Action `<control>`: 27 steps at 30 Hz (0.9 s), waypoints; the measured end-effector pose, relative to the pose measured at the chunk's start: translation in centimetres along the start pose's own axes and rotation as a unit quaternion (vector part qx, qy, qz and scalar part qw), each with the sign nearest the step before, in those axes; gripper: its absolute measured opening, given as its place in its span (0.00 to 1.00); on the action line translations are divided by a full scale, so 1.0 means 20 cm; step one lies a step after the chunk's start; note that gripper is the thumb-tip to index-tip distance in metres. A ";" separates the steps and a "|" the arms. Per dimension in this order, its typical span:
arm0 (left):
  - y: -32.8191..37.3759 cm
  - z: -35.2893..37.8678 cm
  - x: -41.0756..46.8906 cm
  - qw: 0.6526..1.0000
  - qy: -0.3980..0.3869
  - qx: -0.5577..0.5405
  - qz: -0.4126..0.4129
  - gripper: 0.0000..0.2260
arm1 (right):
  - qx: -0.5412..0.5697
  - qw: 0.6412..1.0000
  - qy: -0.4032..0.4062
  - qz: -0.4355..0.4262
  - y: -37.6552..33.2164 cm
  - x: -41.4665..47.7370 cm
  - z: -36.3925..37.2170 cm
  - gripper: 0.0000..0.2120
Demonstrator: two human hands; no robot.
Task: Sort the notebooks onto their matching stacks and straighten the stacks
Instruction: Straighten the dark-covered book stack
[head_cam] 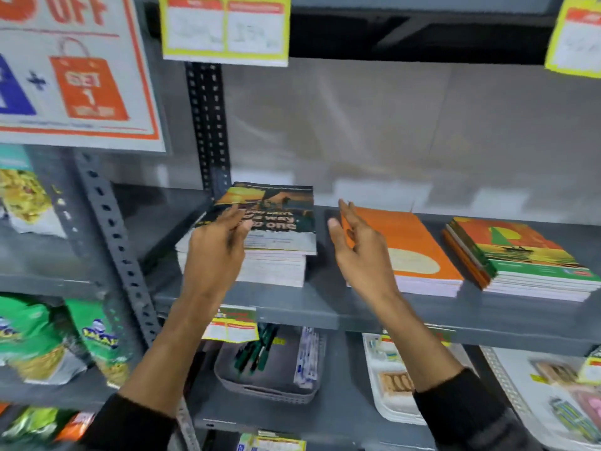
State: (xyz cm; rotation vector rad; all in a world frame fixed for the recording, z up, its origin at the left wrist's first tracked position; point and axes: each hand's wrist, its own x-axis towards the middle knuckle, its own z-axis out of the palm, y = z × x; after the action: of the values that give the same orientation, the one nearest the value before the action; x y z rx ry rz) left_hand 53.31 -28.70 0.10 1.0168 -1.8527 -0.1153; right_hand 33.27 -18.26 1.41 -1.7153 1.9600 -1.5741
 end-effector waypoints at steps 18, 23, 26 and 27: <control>-0.36 -0.03 -0.15 0.983 0.085 -0.135 -0.094 0.15 | 0.087 0.993 0.049 0.063 0.05 -0.12 0.37 0.29; -0.35 -0.04 -0.15 0.981 0.087 -0.133 -0.110 0.16 | 0.093 0.990 0.097 0.042 0.03 -0.12 0.40 0.24; -0.33 -0.05 -0.16 0.979 0.090 -0.150 -0.105 0.16 | 0.122 0.986 0.109 0.041 0.03 -0.12 0.41 0.13; -0.33 -0.05 -0.16 0.979 0.089 -0.150 -0.105 0.16 | 0.129 0.985 0.107 0.041 0.02 -0.12 0.40 0.11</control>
State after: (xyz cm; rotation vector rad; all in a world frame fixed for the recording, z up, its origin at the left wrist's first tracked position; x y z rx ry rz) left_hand 58.49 -30.47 -4.84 0.9725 -1.5088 -0.4045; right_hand 39.07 -21.36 -3.94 -1.4003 1.7890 -1.9524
